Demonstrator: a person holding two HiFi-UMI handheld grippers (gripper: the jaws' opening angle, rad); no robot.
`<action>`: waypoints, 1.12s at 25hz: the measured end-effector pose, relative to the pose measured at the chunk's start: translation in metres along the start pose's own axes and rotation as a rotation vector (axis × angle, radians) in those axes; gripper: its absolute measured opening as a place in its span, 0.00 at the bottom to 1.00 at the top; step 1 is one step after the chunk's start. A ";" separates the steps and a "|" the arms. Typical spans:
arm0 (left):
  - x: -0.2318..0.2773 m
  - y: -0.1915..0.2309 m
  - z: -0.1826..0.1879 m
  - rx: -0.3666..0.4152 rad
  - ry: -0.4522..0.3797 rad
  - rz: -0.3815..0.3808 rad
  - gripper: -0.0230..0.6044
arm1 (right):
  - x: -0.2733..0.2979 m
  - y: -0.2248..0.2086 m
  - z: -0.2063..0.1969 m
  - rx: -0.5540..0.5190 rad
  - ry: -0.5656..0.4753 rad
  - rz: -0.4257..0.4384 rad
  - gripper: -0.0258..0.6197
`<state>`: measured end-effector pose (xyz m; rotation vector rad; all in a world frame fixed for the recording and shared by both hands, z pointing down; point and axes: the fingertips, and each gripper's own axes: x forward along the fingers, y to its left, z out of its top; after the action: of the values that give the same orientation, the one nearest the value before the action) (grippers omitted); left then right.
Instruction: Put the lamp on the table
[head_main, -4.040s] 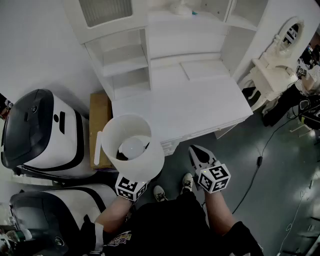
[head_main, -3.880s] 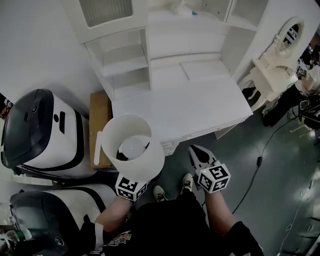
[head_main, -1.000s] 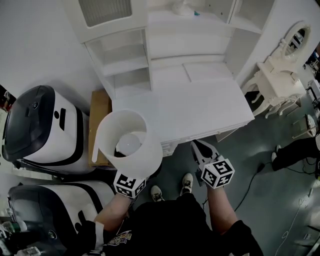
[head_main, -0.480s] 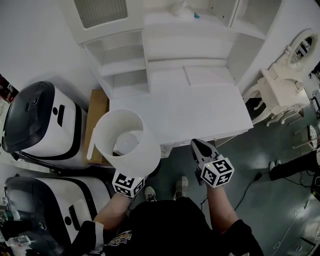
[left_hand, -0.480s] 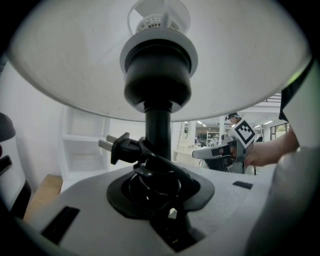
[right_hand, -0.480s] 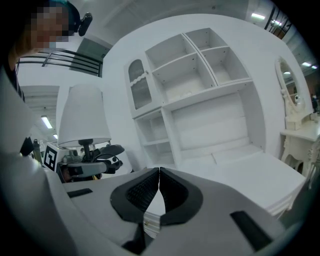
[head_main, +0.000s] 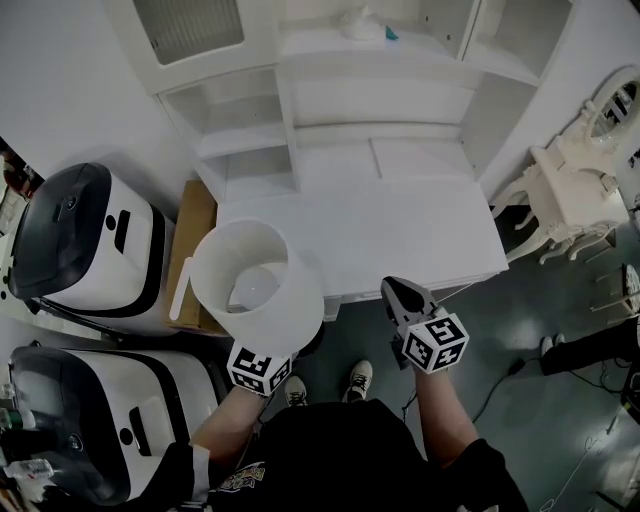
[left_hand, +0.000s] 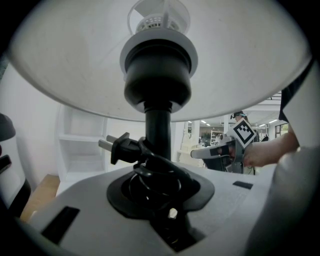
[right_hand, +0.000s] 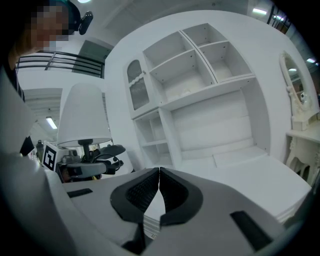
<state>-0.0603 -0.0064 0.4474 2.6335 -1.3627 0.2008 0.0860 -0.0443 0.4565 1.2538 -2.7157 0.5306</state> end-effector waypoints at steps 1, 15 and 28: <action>0.003 -0.001 0.000 0.001 -0.001 0.004 0.22 | 0.001 -0.003 0.001 -0.003 0.001 0.005 0.08; 0.056 -0.014 0.003 -0.007 0.014 0.088 0.22 | 0.011 -0.057 0.012 -0.003 0.012 0.094 0.08; 0.098 -0.044 0.004 -0.018 0.023 0.127 0.22 | 0.008 -0.092 0.017 -0.007 0.025 0.167 0.08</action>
<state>0.0325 -0.0602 0.4591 2.5239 -1.5185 0.2339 0.1506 -0.1113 0.4675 1.0170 -2.8137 0.5484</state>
